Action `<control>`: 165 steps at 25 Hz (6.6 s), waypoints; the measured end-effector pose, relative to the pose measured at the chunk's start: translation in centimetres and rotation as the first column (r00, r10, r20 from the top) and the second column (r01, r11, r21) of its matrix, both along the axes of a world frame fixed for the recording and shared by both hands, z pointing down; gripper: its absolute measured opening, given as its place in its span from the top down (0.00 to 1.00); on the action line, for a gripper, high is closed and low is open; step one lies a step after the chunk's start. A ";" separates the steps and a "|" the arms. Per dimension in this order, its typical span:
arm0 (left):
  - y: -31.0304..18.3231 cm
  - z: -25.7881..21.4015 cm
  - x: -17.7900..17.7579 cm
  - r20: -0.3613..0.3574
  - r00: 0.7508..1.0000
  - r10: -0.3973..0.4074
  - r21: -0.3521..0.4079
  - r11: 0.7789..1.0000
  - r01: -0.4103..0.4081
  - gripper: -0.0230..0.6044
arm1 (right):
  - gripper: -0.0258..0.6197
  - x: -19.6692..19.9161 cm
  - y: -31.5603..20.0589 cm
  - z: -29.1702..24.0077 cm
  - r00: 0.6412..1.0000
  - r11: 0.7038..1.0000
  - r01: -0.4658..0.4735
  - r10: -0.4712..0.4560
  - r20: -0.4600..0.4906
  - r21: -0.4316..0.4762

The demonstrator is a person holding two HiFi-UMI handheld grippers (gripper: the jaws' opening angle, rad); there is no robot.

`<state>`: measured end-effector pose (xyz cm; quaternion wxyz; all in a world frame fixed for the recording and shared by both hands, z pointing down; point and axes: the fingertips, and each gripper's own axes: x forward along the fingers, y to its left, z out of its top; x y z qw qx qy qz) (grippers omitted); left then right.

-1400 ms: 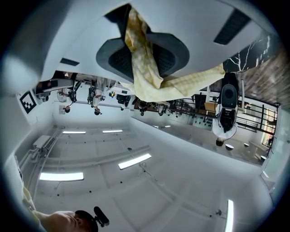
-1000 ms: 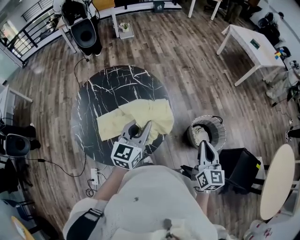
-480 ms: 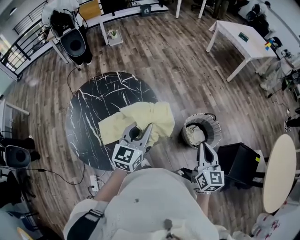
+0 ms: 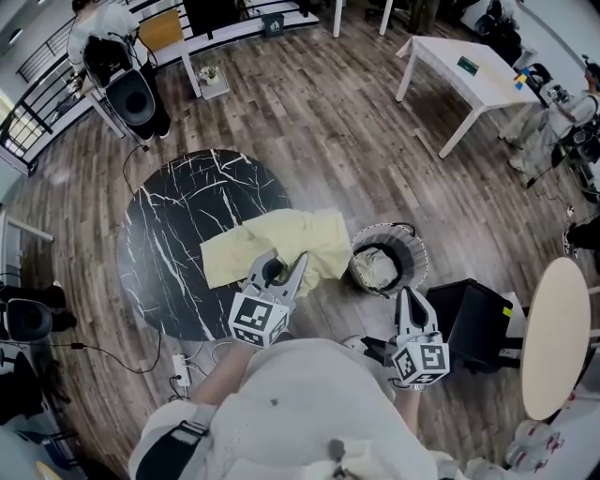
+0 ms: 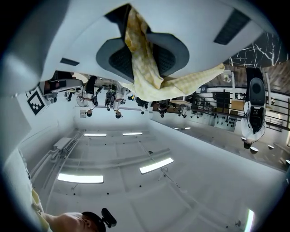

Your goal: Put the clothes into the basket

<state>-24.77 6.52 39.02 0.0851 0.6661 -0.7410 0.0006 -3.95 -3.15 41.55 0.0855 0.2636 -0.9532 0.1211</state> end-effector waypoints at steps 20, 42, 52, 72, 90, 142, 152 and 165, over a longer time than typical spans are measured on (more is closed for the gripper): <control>-10.0 0.7 15.4 0.022 0.991 0.128 -0.013 0.992 -0.128 0.81 | 0.95 15.4 -7.9 0.8 0.994 0.994 -0.108 0.108 0.011 0.002; -19.3 1.1 29.9 0.026 0.953 0.302 0.003 0.953 -0.302 0.81 | 0.95 31.2 -12.3 1.6 0.960 0.961 -0.275 0.277 -0.042 0.035; -21.4 1.1 35.5 0.009 0.944 0.328 -0.004 0.945 -0.328 0.81 | 0.95 37.4 -13.8 2.5 0.950 0.951 -0.309 0.309 -0.039 0.013; -29.7 3.0 40.7 0.000 0.864 0.503 -0.058 0.863 -0.502 0.81 | 0.95 42.2 -18.0 3.1 0.873 0.874 -0.486 0.485 -0.049 -0.008; -42.5 4.3 40.1 -0.039 0.732 0.680 -0.049 0.730 -0.681 0.81 | 0.95 39.3 -26.4 3.0 0.767 0.770 -0.638 0.636 -0.086 0.002; -49.8 29.6 32.0 -0.238 0.660 0.713 -0.455 0.518 -0.724 0.81 | 0.95 30.3 -33.4 7.3 0.691 0.696 -0.718 0.709 -0.140 -0.018; -50.1 34.7 31.7 -0.303 0.718 0.626 -0.551 0.499 -0.668 0.80 | 0.95 32.1 -33.5 7.2 0.679 0.684 -0.730 0.722 -0.137 -0.012; -48.8 41.4 30.8 -0.384 0.756 0.529 -0.674 0.399 -0.622 0.80 | 0.95 32.6 -33.1 7.7 0.680 0.685 -0.728 0.719 -0.143 -0.017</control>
